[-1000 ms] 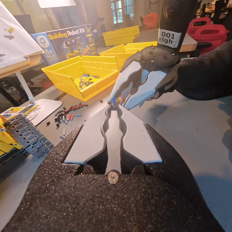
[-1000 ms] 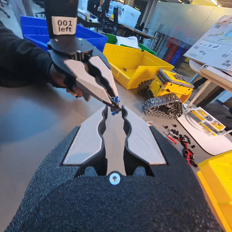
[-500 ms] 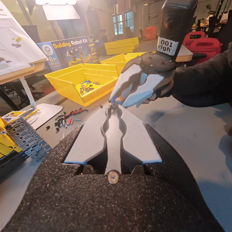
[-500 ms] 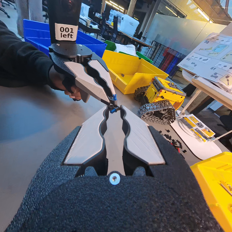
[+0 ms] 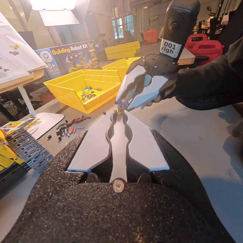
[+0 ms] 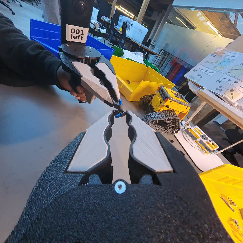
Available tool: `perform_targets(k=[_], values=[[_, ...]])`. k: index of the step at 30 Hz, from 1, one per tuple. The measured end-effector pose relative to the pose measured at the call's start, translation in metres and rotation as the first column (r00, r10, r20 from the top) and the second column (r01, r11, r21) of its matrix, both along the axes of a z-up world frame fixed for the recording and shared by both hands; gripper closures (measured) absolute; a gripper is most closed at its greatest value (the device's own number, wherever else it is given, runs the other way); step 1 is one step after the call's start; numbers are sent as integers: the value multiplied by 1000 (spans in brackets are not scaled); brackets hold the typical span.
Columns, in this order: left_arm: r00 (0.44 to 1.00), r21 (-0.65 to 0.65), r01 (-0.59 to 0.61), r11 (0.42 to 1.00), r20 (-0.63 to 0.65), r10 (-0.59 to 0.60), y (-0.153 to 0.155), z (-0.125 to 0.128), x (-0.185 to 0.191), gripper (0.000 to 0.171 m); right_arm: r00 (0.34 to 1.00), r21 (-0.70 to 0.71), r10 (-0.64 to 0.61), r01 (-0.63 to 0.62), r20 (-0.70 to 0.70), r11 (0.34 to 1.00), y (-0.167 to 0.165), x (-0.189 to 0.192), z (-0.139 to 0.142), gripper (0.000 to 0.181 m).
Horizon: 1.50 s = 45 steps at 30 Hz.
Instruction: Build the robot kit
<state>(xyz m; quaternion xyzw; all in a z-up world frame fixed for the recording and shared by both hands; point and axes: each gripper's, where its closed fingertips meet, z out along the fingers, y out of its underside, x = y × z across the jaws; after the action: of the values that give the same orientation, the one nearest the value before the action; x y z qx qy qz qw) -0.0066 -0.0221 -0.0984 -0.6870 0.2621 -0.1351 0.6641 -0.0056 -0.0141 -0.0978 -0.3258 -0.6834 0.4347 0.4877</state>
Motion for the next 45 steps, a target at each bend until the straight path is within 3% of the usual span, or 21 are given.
perform_targets(k=[20,24,30,45], values=[[998,0,-13,1000,-65,13,-1,0,9,171,999,-2,-29,29,-13,1000,0,-3,-2,164],[978,87,-110,990,-165,124,2,8,-3,171,999,-14,-36,36,-28,999,2,-3,2,164],[992,44,-52,998,-115,57,-1,5,5,154,1000,-7,-28,28,-13,1000,-1,-4,-3,164],[990,-20,30,999,-137,-33,-6,-4,11,163,999,-4,49,-49,4,999,-8,2,-7,164]])
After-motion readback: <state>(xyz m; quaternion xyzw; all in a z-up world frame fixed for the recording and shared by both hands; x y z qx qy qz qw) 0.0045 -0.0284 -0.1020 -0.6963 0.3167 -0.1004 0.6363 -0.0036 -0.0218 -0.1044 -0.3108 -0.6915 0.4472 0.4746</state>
